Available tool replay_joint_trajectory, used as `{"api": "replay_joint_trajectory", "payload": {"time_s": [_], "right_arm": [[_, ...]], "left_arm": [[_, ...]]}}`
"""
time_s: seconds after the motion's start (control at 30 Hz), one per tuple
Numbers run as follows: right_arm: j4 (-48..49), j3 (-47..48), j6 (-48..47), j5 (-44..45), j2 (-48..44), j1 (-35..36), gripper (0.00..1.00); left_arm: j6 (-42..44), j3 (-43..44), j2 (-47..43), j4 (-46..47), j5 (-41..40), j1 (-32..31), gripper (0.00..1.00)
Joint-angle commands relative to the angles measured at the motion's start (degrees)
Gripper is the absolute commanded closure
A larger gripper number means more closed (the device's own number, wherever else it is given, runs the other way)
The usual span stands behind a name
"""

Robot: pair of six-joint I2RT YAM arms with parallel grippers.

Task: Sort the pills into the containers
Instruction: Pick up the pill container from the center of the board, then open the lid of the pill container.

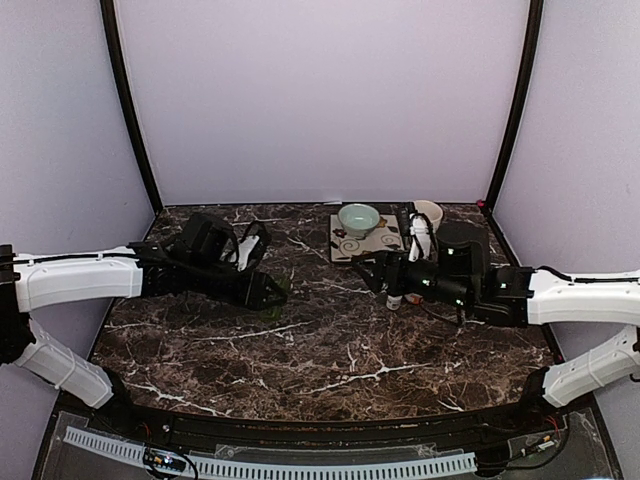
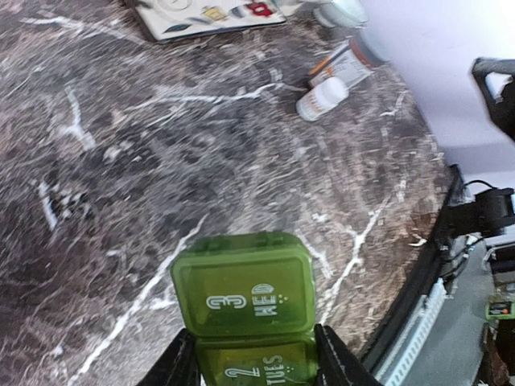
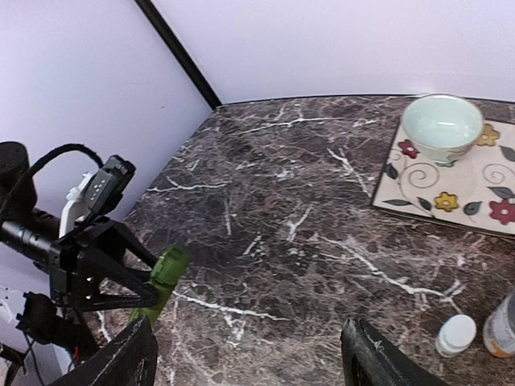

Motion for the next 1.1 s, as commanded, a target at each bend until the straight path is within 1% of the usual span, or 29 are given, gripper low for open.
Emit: {"api": "replay_joint_trajectory", "payload": {"time_s": [0.0,0.1,0.2,0.4,0.47,0.5,0.73,1.07], "right_arm": [[12.0,-2.1,3.0,-9.5,2.8,0.9,0.20],[17.1,-3.0,4.6,-13.0,4.8,1.0,0.20],[21.4,-3.7,6.1,-16.0,6.7,1.0,0.19],[27.9,-3.9,9.2,-20.6,10.7,1.0,0.18],[29.6,-3.8,10.2,-21.6,11.9,1.0,0.18],[30.1,-3.5,10.7,-22.0,12.5,1.0,0.18],[33.8,-3.2,12.9,-23.9,15.6,1.0,0.19],[36.2,-2.6,14.4,-25.5,18.2,1.0,0.19]], "left_arm": [[1.9,1.2,-0.7,7.2,11.2,1.2,0.63],[2.2,1.4,-0.1,10.0,17.3,1.3,0.63],[2.7,2.1,0.8,11.1,21.4,1.3,0.65],[3.1,2.3,2.0,13.5,26.6,1.3,0.66],[3.1,2.5,2.4,14.0,27.0,1.3,0.66],[3.1,2.6,2.5,14.2,28.7,1.3,0.66],[3.4,3.3,3.0,15.0,30.6,1.3,0.66],[3.4,3.9,4.0,15.9,32.5,1.3,0.68]]}}
